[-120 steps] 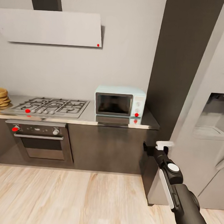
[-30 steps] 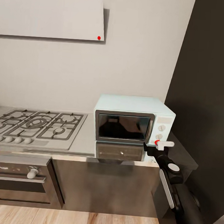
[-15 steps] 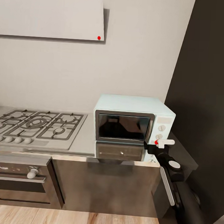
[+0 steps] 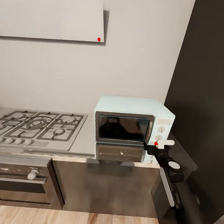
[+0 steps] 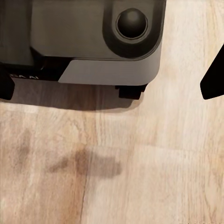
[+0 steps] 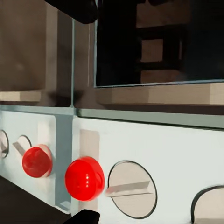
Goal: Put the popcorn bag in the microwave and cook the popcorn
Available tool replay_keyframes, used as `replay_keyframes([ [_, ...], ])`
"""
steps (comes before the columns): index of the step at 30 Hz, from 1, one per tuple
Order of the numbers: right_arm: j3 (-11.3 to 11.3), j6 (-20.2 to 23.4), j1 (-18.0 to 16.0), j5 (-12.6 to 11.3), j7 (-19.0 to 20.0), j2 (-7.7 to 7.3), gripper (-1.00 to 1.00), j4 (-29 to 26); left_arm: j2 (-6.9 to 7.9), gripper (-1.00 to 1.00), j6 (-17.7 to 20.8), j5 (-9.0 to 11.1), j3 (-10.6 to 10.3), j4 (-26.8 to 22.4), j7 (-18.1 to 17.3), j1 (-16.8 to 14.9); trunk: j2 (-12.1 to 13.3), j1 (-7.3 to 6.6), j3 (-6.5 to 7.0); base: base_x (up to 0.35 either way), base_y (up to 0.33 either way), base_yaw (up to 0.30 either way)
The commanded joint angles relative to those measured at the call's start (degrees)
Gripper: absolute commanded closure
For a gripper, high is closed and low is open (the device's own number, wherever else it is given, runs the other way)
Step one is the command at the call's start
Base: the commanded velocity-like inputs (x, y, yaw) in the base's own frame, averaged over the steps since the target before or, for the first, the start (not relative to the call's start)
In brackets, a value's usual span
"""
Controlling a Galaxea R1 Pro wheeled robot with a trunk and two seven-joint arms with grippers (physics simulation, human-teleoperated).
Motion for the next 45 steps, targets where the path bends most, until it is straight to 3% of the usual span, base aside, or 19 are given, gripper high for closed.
replay_keyframes([
  [1, 0.1, 0.3, 0.0, 0.0, -0.2, -0.04, -1.0, -0.1, 0.0, -1.0, -0.2, 0.1, 0.3, 0.0, 0.0, 0.0, 0.0, 0.0, -0.06, 0.007, 0.0, 0.0],
  [18, 0.2, 0.0, 0.2, -0.1, -0.2, -0.05, -1.0, 0.1, -0.03, -1.0, -0.2, -0.1, 0.2, 0.1, -0.1, 0.0, 0.0, 0.0, -0.06, 0.11, 0.0, 0.0],
  [27, 0.1, 0.1, -0.7, -0.7, 0.5, -0.13, -1.0, -0.1, -1.74, -1.0, -0.3, -0.4, 0.0, -0.1, -0.2, 0.7, 0.0, 0.0, -0.06, 0.0, 0.0, 0.0],
  [45, 0.3, 0.1, -0.7, -0.7, 0.5, -0.12, -1.0, -0.5, -1.79, -1.0, -0.4, -0.4, 0.0, -0.1, -0.2, 0.7, 0.0, 0.0, -0.06, 0.035, 0.0, 0.0],
])
